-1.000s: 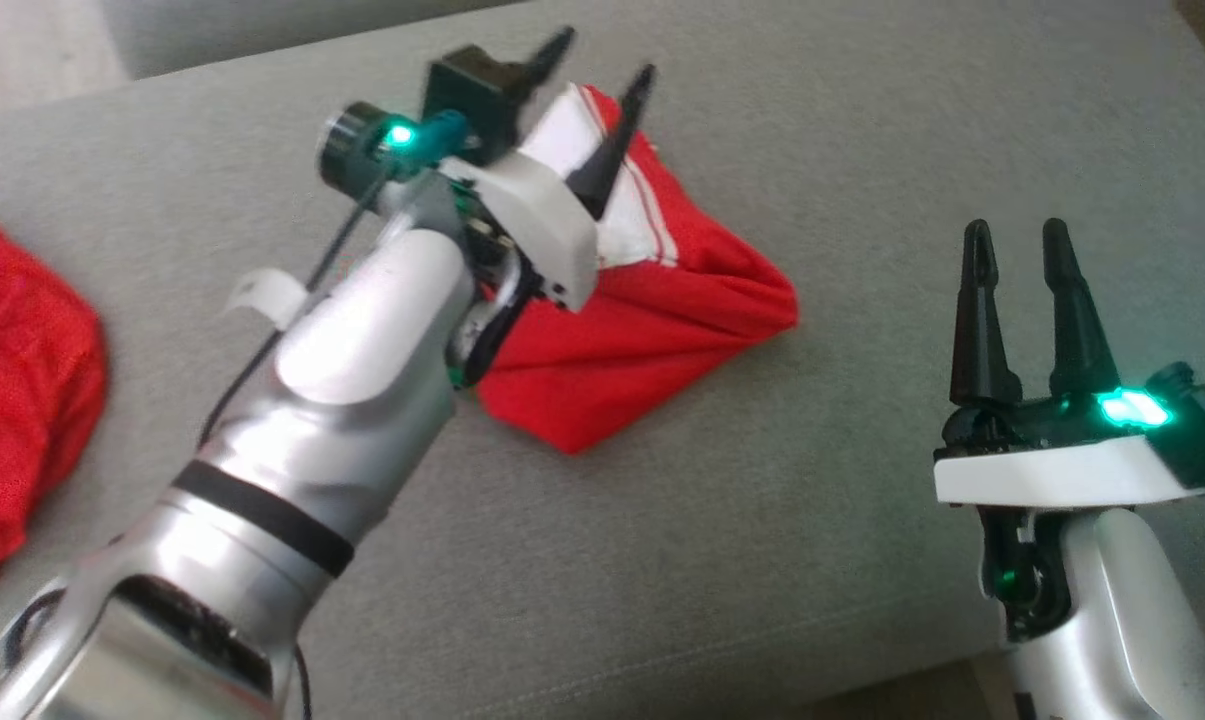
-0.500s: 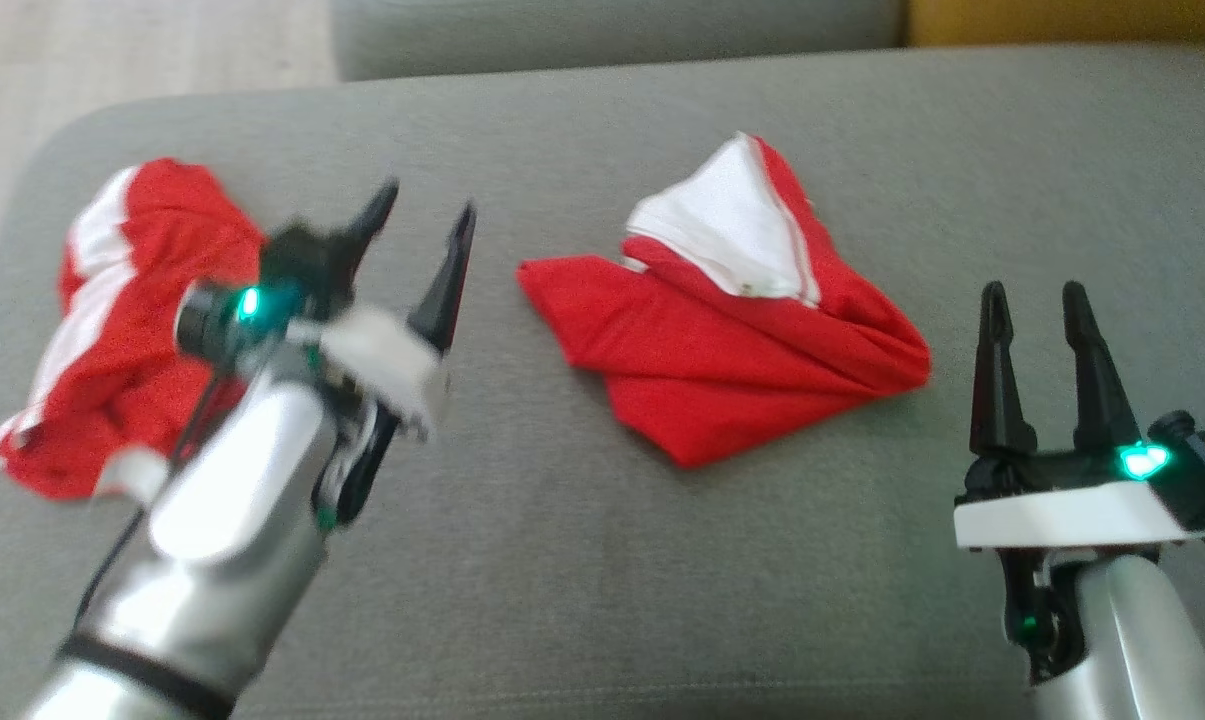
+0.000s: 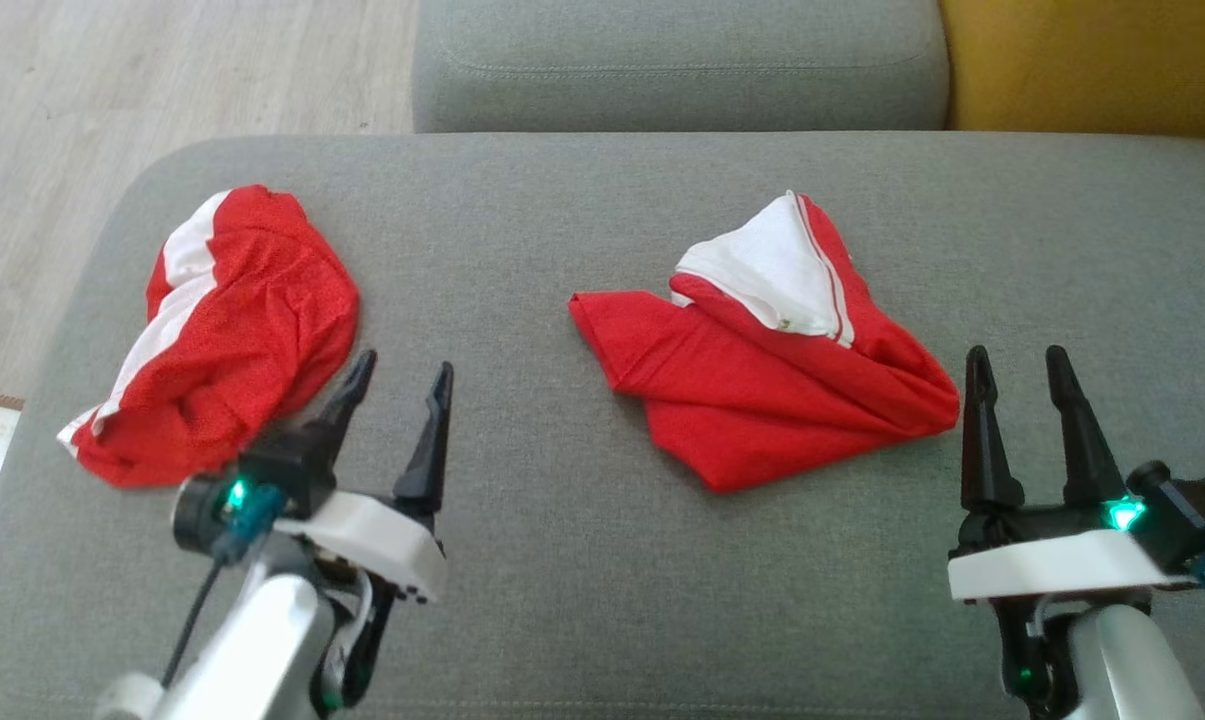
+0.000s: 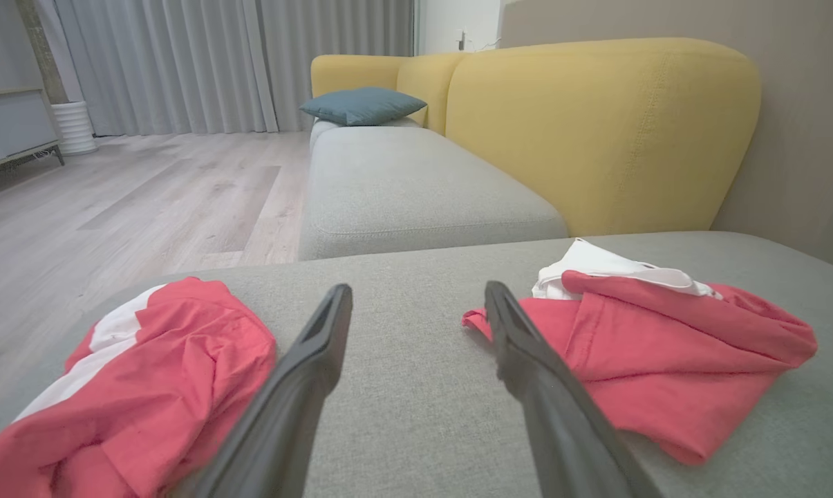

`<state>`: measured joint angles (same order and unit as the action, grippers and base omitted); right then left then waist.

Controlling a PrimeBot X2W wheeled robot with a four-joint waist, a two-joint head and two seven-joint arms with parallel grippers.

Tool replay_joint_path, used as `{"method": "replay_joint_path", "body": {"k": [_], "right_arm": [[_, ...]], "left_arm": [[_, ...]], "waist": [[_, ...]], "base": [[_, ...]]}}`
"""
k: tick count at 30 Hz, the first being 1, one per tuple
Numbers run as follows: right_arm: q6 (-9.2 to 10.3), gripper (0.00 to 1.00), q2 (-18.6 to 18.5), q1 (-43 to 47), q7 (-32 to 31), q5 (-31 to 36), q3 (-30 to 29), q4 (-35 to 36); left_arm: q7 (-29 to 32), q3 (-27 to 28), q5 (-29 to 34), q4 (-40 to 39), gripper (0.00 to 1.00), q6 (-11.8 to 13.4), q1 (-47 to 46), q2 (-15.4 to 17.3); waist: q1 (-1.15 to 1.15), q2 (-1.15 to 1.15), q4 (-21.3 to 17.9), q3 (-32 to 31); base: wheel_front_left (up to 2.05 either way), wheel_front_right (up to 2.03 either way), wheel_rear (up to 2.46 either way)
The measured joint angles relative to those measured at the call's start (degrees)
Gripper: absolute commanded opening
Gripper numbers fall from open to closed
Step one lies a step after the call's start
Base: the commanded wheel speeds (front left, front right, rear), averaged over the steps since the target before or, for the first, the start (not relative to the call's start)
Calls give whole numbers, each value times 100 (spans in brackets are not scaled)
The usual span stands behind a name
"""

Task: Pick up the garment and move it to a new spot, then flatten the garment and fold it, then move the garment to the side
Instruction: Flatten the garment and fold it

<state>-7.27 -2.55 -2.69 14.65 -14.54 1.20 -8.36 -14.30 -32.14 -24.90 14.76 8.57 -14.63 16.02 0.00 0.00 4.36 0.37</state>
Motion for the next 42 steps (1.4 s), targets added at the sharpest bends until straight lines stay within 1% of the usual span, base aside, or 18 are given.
{"method": "replay_joint_path", "body": {"k": [4, 8, 11, 15, 21, 25, 26, 27, 33, 36, 38, 42], "right_arm": [[0, 100, 0, -1, 0, 1, 7, -1], [0, 100, 0, -1, 0, 21, 11, -1], [0, 100, 0, -5, 0, 164, 76, 2], [0, 100, 0, -49, -10, 310, 278, -40], [0, 100, -2, -541, -377, 641, 635, -389], [0, 100, -4, -993, -697, 800, 797, -809], [0, 100, -5, -1092, -769, 827, 802, -958], [0, 100, -5, -1092, -769, 827, 802, -958], [0, 100, -22, -1637, -1135, 964, 995, -1795], [0, 100, -29, -1876, -1343, 1180, 1053, -2237], [0, 100, -30, -1972, -1432, 1393, 1083, -2504], [0, 100, -34, -2161, -1469, 2126, 993, -2943]], "left_arm": [[0, 225, 218, -155, 100, -92, 193, -177], [0, 400, 417, -187, 100, -263, 237, -285], [0, 521, 532, -183, 100, -377, 271, -392], [0, 601, 664, -142, 100, -524, 270, -522], [0, 733, 776, 10, 100, -736, 238, -701], [0, 822, 845, 81, 100, -861, 149, -840], [0, 862, 878, 109, 100, -867, 105, -879], [0, 862, 878, 109, 100, -867, 105, -879], [0, 917, 973, 227, 100, -1018, -6, -1068], [0, 942, 1023, 268, 100, -1106, -11, -1129], [0, 989, 1028, 294, 100, -1120, -12, -1171], [0, 1063, 1033, 327, 100, -1169, -32, -1246]], "waist": [[0, 0, -28, 8], [0, 0, -1, 41], [0, 0, 61, 105], [0, 0, 217, 210], [0, 0, 548, 448], [0, 0, 802, 646], [0, 0, 873, 695], [0, 0, 873, 695], [0, 0, 1269, 938], [0, 0, 1438, 1038], [0, 0, 1528, 1095], [0, 0, 1651, 1199]], "base": [[0, 0, 0], [0, 0, 0], [0, 0, 0], [0, 0, 0], [0, 0, 0], [0, 0, 0], [0, 0, 0], [0, 0, 0], [0, 0, 0], [0, 0, 0], [0, 0, 0], [0, 0, 0]]}}
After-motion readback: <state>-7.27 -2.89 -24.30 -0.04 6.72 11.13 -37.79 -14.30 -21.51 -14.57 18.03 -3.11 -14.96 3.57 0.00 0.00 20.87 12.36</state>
